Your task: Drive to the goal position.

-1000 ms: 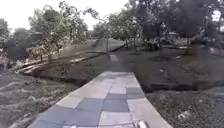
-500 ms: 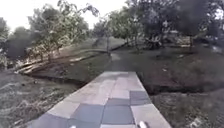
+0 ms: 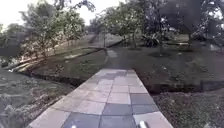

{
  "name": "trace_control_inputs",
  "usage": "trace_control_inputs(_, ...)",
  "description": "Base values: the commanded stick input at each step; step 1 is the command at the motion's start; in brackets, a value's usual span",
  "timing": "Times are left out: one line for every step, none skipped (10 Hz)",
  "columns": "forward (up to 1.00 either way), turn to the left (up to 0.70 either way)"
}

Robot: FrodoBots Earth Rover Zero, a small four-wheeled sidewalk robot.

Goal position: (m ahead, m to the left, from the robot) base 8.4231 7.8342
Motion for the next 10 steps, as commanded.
trace_control_inputs(0.5, 0.0)
trace_control_inputs(0.5, 0.0)
trace_control_inputs(0.5, 0.0)
trace_control_inputs(0.5, 0.0)
trace_control_inputs(0.5, 0.0)
trace_control_inputs(0.5, 0.0)
trace_control_inputs(0.5, 0.0)
trace_control_inputs(0.5, 0.0)
trace_control_inputs(0.5, 0.0)
trace_control_inputs(0.5, -0.08)
